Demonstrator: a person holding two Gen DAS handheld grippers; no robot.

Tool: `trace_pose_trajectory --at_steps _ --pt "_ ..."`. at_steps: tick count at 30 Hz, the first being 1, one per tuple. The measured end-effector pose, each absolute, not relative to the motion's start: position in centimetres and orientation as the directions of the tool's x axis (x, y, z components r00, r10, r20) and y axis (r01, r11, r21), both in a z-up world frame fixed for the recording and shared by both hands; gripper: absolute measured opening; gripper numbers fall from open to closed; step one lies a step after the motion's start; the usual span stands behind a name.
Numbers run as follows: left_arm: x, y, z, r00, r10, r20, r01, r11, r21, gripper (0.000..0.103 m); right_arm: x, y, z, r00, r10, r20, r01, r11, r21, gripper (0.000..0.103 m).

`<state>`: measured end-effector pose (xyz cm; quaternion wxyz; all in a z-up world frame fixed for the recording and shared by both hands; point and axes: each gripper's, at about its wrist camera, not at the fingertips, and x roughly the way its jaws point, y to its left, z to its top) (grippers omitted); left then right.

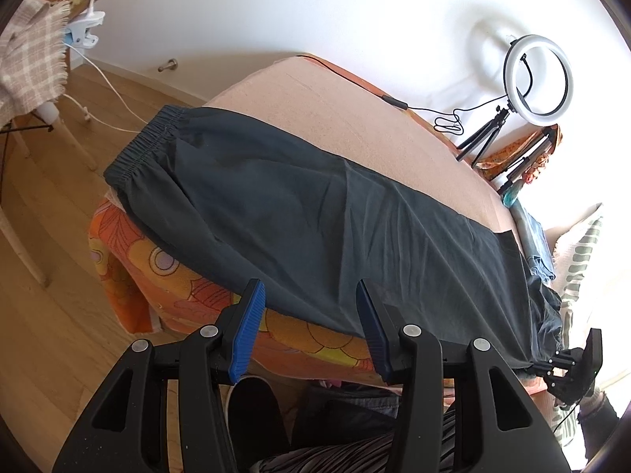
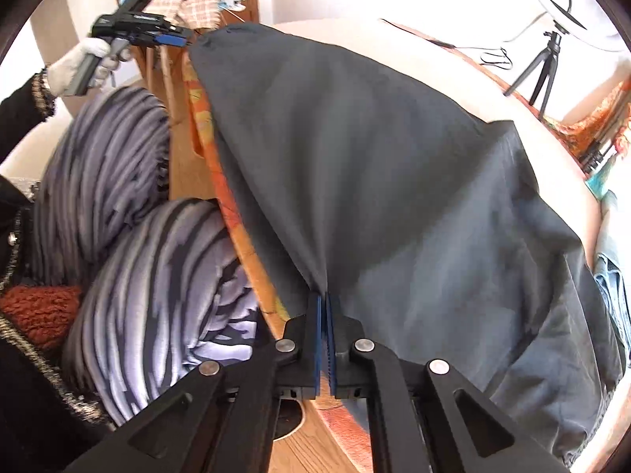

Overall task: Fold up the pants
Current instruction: 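Lift the trousers with both grippers and fold the legs toward the waistband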

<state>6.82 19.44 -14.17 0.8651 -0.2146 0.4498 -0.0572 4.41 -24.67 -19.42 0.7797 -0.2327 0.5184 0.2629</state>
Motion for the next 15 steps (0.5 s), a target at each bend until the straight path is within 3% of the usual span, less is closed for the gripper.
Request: trace_pose_trajectory --at_steps 3,4,5,11,12,15 --pt "6.5 21.1 -14.3 0.609 -0.273 -0.745 -0.138 0.888 -0.438 0.047 5.5 -25.2 -19.6 0.275 0.217 -0.937 -0.619 0.785 0.000 0.010" --pt "6.3 21.7 -14.3 0.615 -0.269 -0.741 -0.153 0.882 -0.447 0.047 5.4 -25.0 -19.2 0.280 0.227 -0.933 -0.628 0.778 0.001 0.027" --pt "6.2 22.4 -14.3 0.622 -0.265 -0.737 -0.168 0.874 -0.455 0.047 5.3 -24.8 -18.7 0.294 0.240 -0.925 -0.639 0.770 -0.004 0.034" --pt "6.1 26.2 -15.1 0.656 -0.205 -0.726 -0.270 0.835 -0.480 0.049 6.5 -23.6 -17.7 0.363 0.330 -0.871 -0.605 0.795 0.049 0.033" --pt "6.2 27.0 -15.5 0.660 -0.211 -0.721 -0.285 0.817 -0.501 0.054 6.9 -23.2 -18.3 0.353 0.332 -0.875 -0.602 0.796 0.059 0.033" --pt "7.3 28.9 -16.5 0.673 -0.248 -0.696 -0.313 0.758 -0.573 0.056 7.3 -21.5 -20.3 0.311 0.267 -0.912 -0.620 0.785 0.018 0.033"
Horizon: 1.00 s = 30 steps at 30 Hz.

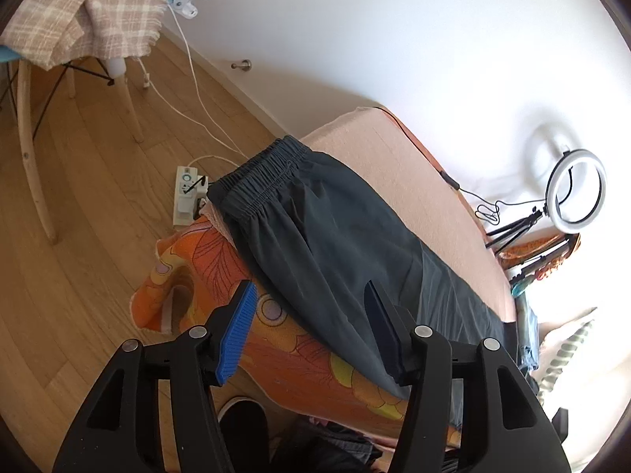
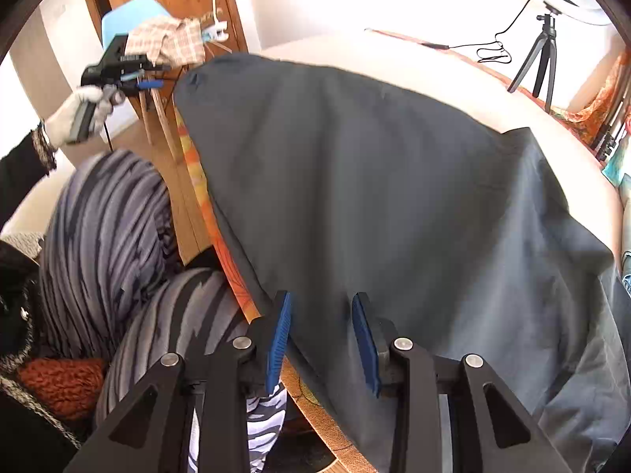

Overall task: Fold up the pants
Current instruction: 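Lift the trousers with both grippers and fold the legs toward the waistband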

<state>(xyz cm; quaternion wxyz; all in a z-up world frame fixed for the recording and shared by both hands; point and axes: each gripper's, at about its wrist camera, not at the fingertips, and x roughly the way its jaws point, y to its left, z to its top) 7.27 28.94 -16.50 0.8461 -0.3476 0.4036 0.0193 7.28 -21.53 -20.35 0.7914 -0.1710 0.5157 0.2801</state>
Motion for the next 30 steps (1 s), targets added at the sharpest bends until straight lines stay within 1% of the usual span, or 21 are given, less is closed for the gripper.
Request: trace_pose_trajectory --at_steps 2,3,6,9,14,16,20,23,26,29,30 --pt "8.3 30.0 -17.0 0.671 -0.250 -0.698 -0.332 0.740 -0.585 0.057 7.3 -21.2 -20.5 0.304 0.252 -0.919 -0.625 0.781 0.007 0.034" --pt "8.9 30.6 -17.3 0.669 -0.251 -0.699 -0.340 0.733 -0.589 0.057 7.5 -21.3 -20.4 0.297 0.257 -0.920 -0.617 0.787 0.020 0.032" --pt "10.1 32.5 -18.3 0.674 -0.246 -0.696 -0.379 0.694 -0.612 0.059 8.5 -22.1 -19.7 0.310 0.261 -0.914 -0.575 0.818 0.039 0.033" --pt "11.2 33.7 -19.2 0.669 -0.230 -0.706 -0.399 0.691 -0.603 0.060 9.2 -22.7 -19.5 0.316 0.238 -0.919 -0.535 0.844 0.035 0.033" --pt "12.9 34.3 -20.7 0.650 -0.265 -0.712 -0.372 0.706 -0.602 0.061 10.1 -22.2 -19.7 0.303 0.208 -0.930 -0.523 0.852 0.020 0.033" --pt "13.1 34.6 -21.1 0.665 -0.277 -0.694 -0.363 0.693 -0.623 0.061 10.3 -21.7 -19.8 0.300 0.192 -0.934 -0.528 0.849 0.005 0.033" --pt "12.9 35.2 -21.3 0.714 -0.317 -0.624 -0.338 0.625 -0.704 0.061 10.7 -20.9 -20.2 0.290 0.176 -0.941 -0.537 0.844 -0.008 0.033" --pt "12.8 35.1 -20.8 0.734 -0.331 -0.593 -0.300 0.625 -0.721 0.061 10.8 -20.7 -20.4 0.284 0.165 -0.945 -0.536 0.844 -0.014 0.033" --pt "12.8 34.3 -20.0 0.746 -0.307 -0.591 -0.270 0.672 -0.690 0.061 11.1 -20.8 -20.6 0.278 0.160 -0.947 -0.531 0.847 -0.013 0.034" --pt "13.4 33.2 -20.3 0.714 -0.262 -0.650 -0.276 0.748 -0.604 0.061 11.6 -20.6 -20.6 0.283 0.150 -0.947 -0.525 0.851 -0.022 0.034" --pt "13.5 32.9 -20.4 0.718 -0.237 -0.655 -0.278 0.765 -0.581 0.058 11.6 -20.5 -20.6 0.290 0.140 -0.947 -0.525 0.850 -0.035 0.034"
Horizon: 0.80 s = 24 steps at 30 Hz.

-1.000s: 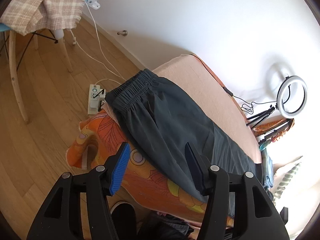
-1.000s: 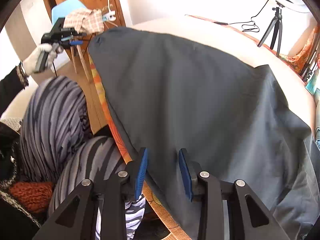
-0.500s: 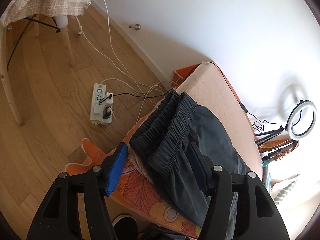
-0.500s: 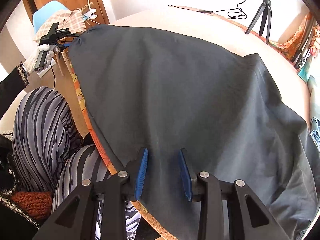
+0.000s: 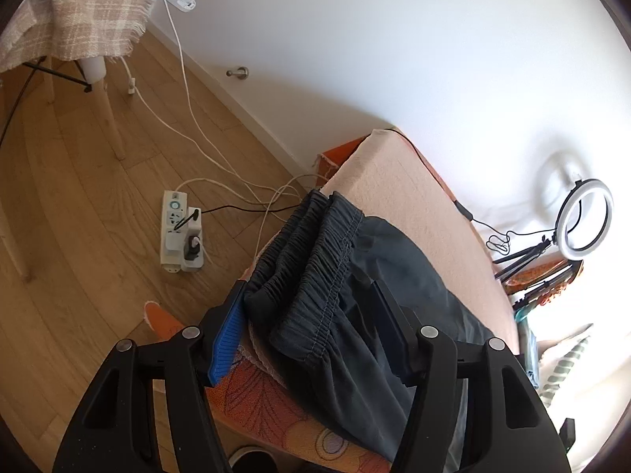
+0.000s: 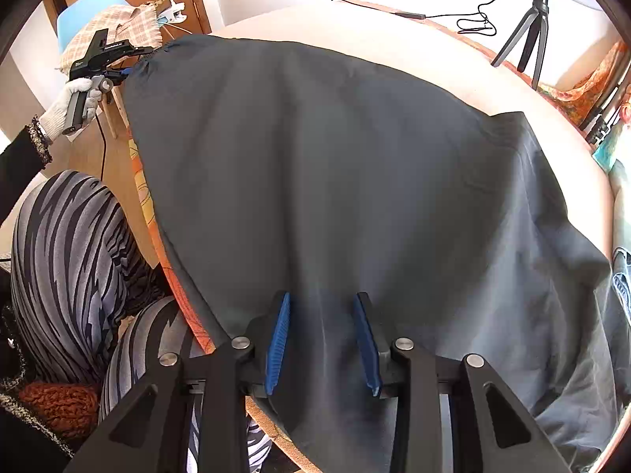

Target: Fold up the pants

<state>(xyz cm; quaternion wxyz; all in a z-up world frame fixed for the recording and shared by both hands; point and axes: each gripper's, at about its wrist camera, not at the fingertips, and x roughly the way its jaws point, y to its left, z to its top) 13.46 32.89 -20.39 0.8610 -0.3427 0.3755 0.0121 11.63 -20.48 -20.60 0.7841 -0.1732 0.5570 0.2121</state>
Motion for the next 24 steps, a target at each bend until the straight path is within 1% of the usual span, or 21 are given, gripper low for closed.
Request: trace_pose_trajectory --at_steps 2,3,4,7,12,14,17,20,23,24 --pt "13.4 32.5 -20.4 0.730 -0.204 -0.652 -0.278 0.783 -0.557 0.053 11.6 -20.2 -20.6 0.296 0.127 -0.947 -0.531 0.846 -0.052 0.034" --pt "13.4 32.3 -20.3 0.737 -0.184 -0.650 -0.280 0.792 -0.542 0.044 11.6 -20.1 -20.6 0.296 0.123 -0.947 -0.534 0.843 -0.057 0.034" --pt "13.4 32.2 -20.2 0.741 -0.171 -0.650 -0.282 0.799 -0.531 0.033 11.7 -20.0 -20.6 0.294 0.121 -0.948 -0.538 0.841 -0.060 0.034" --pt "13.3 32.1 -19.7 0.762 -0.140 -0.633 -0.268 0.821 -0.504 0.022 11.6 -19.8 -20.6 0.290 0.116 -0.950 -0.544 0.836 -0.064 0.035" --pt "13.4 30.5 -18.2 0.779 -0.077 -0.623 -0.221 0.895 -0.387 0.018 11.8 -19.8 -20.4 0.289 0.129 -0.949 -0.532 0.845 -0.047 0.036" --pt "13.4 29.9 -17.6 0.786 -0.064 -0.615 -0.206 0.911 -0.358 0.017 11.8 -19.8 -20.4 0.294 0.127 -0.948 -0.531 0.846 -0.051 0.036" --pt "13.1 28.5 -16.1 0.806 -0.064 -0.588 -0.166 0.929 -0.329 0.016 11.9 -20.0 -20.1 0.298 0.133 -0.945 -0.521 0.852 -0.044 0.035" --pt "13.0 25.9 -14.2 0.819 -0.070 -0.569 -0.099 0.960 -0.261 0.016 12.1 -20.1 -19.6 0.313 0.139 -0.940 -0.502 0.864 -0.040 0.035" --pt "12.7 22.8 -12.6 0.832 -0.101 -0.546 -0.019 0.977 -0.210 0.016 12.7 -20.2 -18.7 0.339 0.138 -0.931 -0.467 0.883 -0.039 0.035" --pt "12.7 21.6 -12.2 0.835 -0.101 -0.541 0.008 0.985 -0.172 0.016 13.0 -20.2 -18.2 0.348 0.149 -0.925 -0.451 0.892 -0.026 0.036"
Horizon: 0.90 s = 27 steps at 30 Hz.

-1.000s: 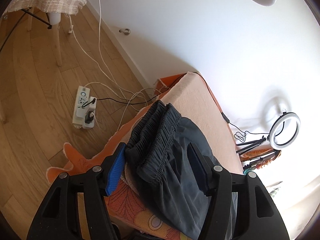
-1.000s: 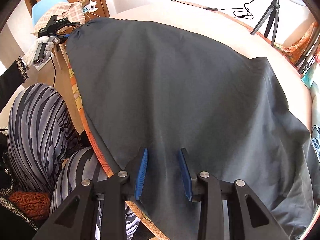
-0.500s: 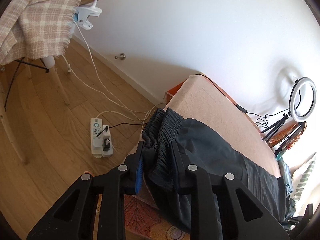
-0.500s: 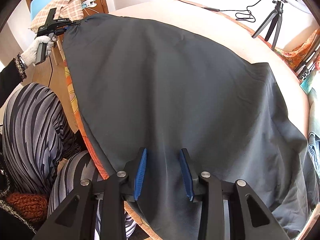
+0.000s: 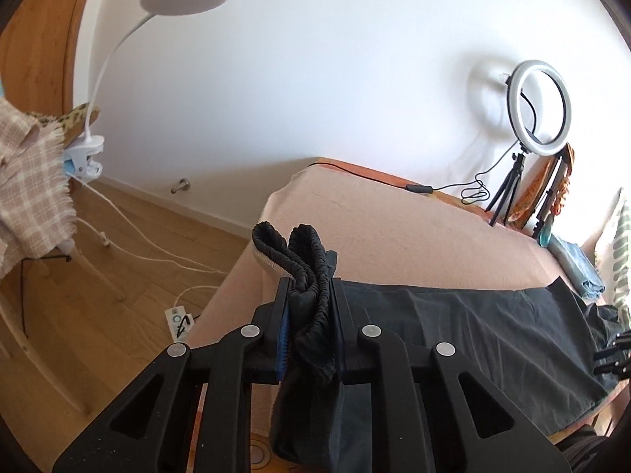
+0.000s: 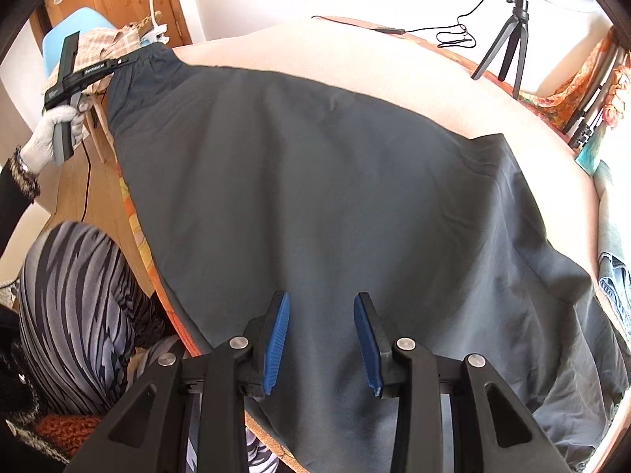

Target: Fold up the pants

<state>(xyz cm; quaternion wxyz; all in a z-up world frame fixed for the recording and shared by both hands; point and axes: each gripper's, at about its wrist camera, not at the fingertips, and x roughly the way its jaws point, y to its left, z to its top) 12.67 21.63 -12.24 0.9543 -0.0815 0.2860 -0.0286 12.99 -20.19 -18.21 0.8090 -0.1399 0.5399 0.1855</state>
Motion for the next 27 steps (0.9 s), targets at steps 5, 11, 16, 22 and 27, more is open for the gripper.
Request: trace_pose_trajectory --at_steps 5,11,16,22,27 --pt "13.5 19.9 -12.7 0.812 -0.072 -0.579 0.027 0.996 -0.086 0.016 14.2 -19.7 -16.5 0.380 0.205 -0.902 -0.433 0.901 0.022 0.036" --pt "12.6 23.2 -13.0 0.815 0.028 -0.579 -0.082 0.994 -0.068 0.016 13.8 -18.4 -16.5 0.366 0.227 -0.902 -0.469 0.883 0.031 0.036" --pt "11.1 27.5 -13.7 0.800 0.086 -0.593 -0.183 0.977 -0.106 0.016 14.4 -18.1 -17.1 0.349 0.237 -0.907 -0.482 0.875 0.043 0.036" --pt "10.7 26.5 -14.9 0.784 0.116 -0.610 -0.162 0.987 -0.021 0.016 15.1 -16.8 -17.5 0.337 0.235 -0.912 -0.504 0.863 0.037 0.036" --pt "10.3 25.6 -16.0 0.801 0.108 -0.589 -0.141 0.990 -0.010 0.016 17.4 -13.4 -16.3 0.323 0.277 -0.905 -0.523 0.849 0.073 0.043"
